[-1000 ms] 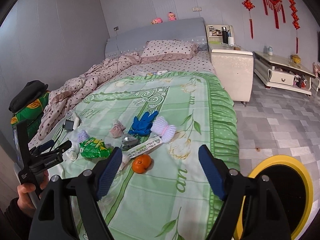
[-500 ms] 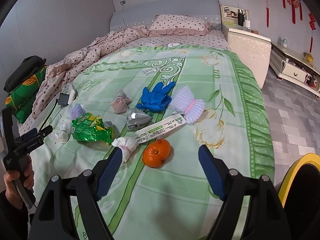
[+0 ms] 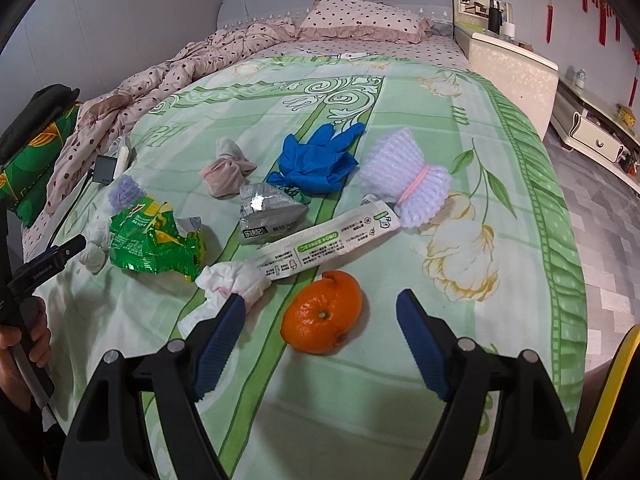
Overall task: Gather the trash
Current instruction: 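Grasp the white tissue bundle with the left tool while the right tool grasps the orange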
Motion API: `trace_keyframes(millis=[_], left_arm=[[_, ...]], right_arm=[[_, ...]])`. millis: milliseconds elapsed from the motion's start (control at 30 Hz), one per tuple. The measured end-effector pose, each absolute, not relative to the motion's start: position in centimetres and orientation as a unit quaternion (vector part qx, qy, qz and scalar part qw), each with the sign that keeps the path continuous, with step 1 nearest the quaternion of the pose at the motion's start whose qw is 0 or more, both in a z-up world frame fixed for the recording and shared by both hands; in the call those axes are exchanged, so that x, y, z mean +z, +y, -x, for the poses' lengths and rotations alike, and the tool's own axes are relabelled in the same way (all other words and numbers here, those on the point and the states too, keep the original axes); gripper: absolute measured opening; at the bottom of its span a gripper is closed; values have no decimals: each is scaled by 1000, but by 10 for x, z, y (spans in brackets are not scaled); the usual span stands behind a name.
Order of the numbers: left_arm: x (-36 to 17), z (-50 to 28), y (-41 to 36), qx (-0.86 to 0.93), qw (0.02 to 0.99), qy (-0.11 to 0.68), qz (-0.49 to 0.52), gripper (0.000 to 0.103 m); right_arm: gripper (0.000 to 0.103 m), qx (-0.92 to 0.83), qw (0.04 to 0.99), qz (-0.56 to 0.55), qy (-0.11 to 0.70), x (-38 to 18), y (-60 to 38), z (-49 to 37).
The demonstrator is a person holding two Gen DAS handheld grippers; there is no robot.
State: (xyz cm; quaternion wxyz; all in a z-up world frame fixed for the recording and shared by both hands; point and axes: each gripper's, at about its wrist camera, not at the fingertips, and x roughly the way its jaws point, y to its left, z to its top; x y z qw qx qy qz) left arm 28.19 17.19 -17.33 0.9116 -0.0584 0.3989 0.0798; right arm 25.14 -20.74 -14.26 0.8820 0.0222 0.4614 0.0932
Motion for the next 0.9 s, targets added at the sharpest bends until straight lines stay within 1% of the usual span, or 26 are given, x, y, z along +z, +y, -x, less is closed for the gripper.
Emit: trace_keyframes(millis=[133, 167, 200, 267, 300, 400, 500, 533, 567, 667, 733, 900], left_arm=[[-182, -293, 168, 73, 909, 406, 57, 91], [-185, -296, 167, 70, 908, 409, 59, 90], [-187, -299, 166, 68, 907, 411, 58, 86], [-192, -303, 162, 64, 905, 416, 53, 81], [-194, -305, 160, 61, 905, 419, 50, 78], [-202, -310, 154, 50, 901, 429, 46, 65], [-207, -315, 151, 46, 898, 436, 46, 53], [-207, -315, 151, 45, 898, 436, 47, 48], [-208, -315, 151, 44, 898, 436, 49, 45], [-208, -316, 153, 46, 898, 435, 54, 31], [-209, -316, 158, 45, 897, 435, 64, 30], [-207, -313, 162, 49, 898, 432, 73, 28]], right_arm=[[73, 93, 880, -13, 465, -151, -203, -257], [73, 94, 879, -12, 467, -153, -203, -258], [73, 95, 878, -13, 469, -155, -202, -259], [70, 97, 875, -11, 473, -160, -202, -261], [66, 97, 875, -8, 475, -162, -200, -262], [63, 97, 873, -6, 478, -168, -199, -264], [53, 96, 871, -8, 482, -174, -199, -267], [48, 96, 870, -7, 483, -175, -199, -268], [47, 95, 870, -6, 485, -177, -199, -269], [42, 98, 869, -7, 484, -179, -200, -269], [38, 100, 869, -7, 484, -179, -200, -269], [35, 101, 869, -12, 484, -177, -201, -268]])
